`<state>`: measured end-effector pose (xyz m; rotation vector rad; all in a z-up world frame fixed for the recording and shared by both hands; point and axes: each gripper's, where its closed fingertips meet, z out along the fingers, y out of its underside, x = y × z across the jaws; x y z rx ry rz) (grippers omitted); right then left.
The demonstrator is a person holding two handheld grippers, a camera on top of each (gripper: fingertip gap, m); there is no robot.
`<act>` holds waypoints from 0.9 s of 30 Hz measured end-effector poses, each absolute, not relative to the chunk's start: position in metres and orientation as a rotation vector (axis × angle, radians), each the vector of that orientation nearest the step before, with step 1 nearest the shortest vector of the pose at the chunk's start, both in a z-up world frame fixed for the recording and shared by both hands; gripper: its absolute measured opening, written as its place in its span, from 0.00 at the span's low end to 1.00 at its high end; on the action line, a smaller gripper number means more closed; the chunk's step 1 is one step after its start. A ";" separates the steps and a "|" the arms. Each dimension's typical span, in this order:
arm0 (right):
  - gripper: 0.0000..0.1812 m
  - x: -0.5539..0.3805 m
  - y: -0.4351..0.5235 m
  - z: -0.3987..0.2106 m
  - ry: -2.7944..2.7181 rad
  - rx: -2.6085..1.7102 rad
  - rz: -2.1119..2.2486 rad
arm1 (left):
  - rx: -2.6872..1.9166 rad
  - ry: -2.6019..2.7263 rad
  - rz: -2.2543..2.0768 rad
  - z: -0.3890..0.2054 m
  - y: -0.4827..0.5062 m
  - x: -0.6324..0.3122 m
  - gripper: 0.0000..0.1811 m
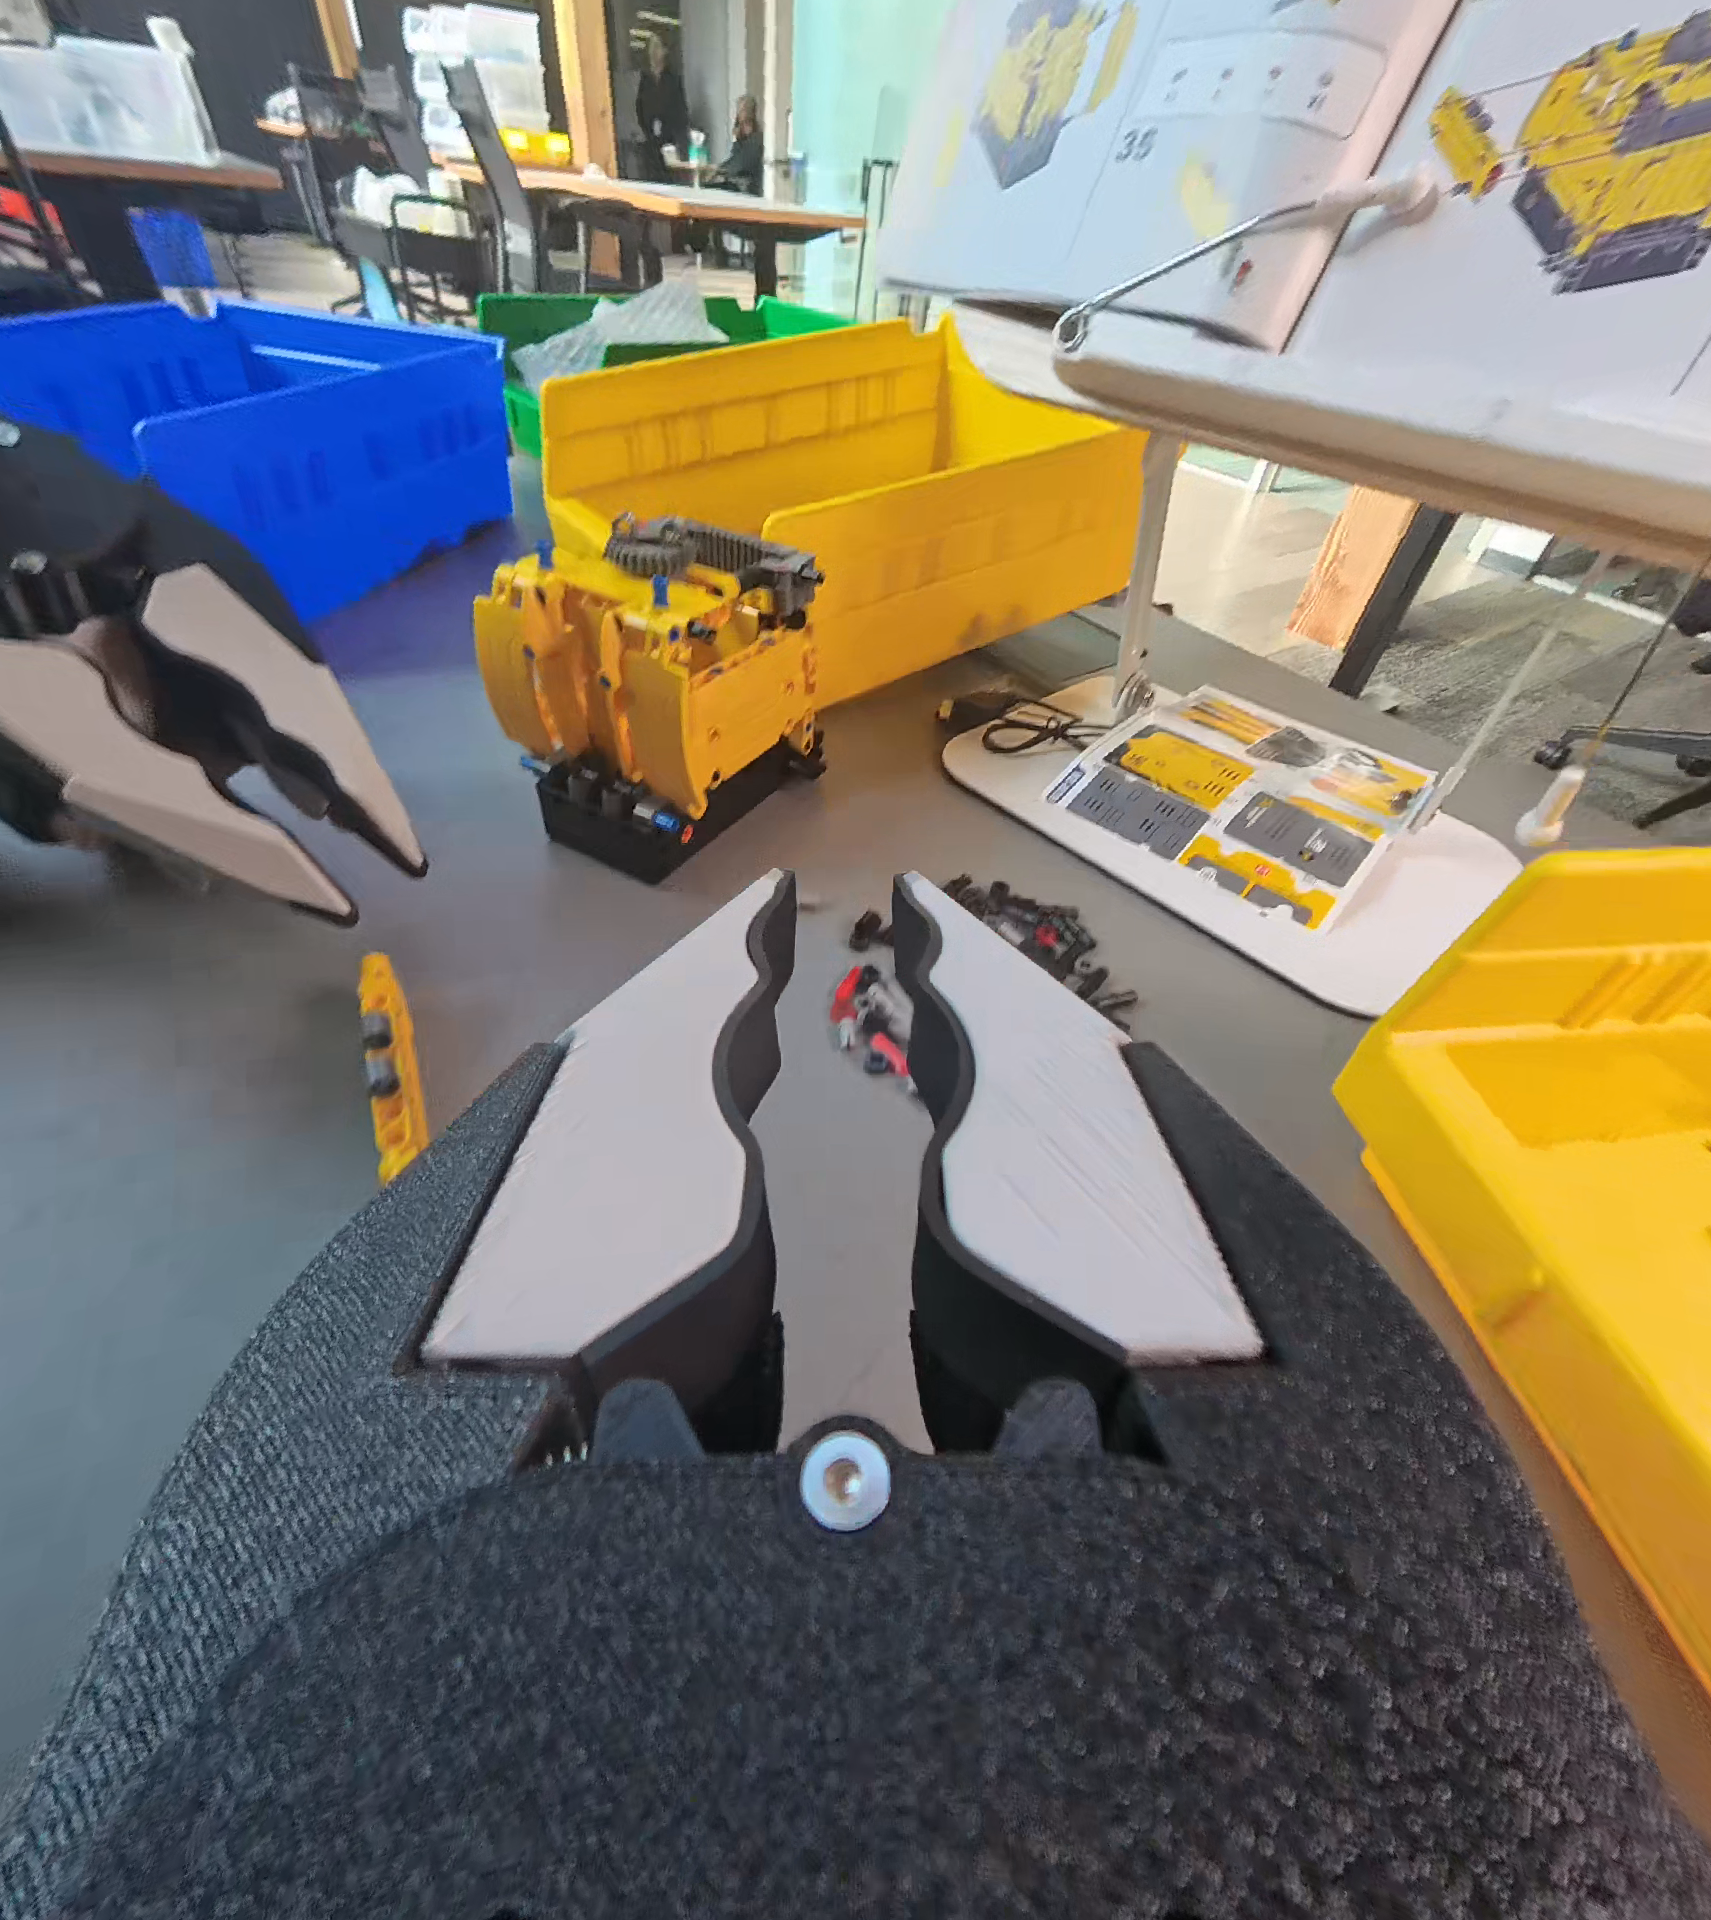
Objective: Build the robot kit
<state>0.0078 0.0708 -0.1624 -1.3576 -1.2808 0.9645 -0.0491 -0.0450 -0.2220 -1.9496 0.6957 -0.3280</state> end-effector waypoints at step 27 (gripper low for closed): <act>0.07 -0.153 0.214 -0.072 -1.062 -1.345 0.701 | -1.945 0.708 -0.289 -0.223 -0.045 -0.049 0.09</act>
